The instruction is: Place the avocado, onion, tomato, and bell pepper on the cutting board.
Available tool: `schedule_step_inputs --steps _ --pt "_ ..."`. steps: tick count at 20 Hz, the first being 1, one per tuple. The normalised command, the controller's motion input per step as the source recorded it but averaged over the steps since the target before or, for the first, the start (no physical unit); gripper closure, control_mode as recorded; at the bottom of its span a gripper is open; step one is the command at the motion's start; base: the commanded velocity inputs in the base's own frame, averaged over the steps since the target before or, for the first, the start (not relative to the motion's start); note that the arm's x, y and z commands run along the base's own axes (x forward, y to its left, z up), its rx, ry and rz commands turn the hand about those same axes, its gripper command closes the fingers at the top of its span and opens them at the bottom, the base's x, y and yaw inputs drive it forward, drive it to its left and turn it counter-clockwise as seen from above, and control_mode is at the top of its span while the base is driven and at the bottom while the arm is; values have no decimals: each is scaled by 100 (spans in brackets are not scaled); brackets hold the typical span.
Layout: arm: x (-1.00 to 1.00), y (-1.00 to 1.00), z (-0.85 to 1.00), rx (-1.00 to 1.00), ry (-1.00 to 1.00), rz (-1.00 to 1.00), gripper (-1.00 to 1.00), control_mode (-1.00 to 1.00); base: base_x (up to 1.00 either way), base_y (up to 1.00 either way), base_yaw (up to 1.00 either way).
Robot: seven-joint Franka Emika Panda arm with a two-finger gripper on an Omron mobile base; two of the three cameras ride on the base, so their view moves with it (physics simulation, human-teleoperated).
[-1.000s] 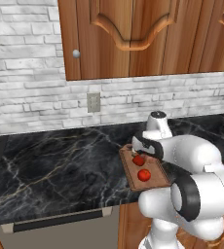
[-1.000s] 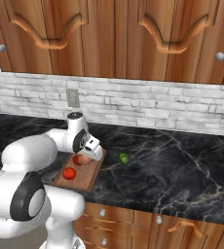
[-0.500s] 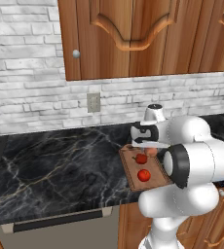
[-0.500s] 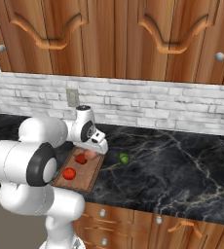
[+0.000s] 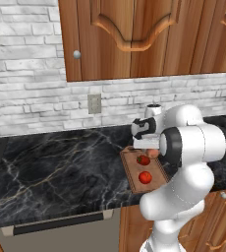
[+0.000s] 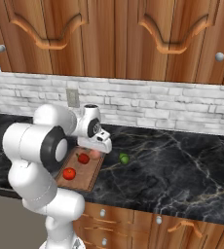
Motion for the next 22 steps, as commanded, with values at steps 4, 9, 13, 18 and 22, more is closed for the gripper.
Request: schedule_step_inputs --steps 4,9,13,18,22 --pt "0 24 -33 3 6 0 100 -100 0 0 0" --pt "-17 40 -52 9 14 0 100 -100 0 0 0" --pt "-34 46 -62 11 16 0 100 -100 0 0 0" --pt "-43 40 -70 12 16 0 100 -100 0 0 0" --pt "-52 49 -62 6 11 0 -100 -100 0 0 0"
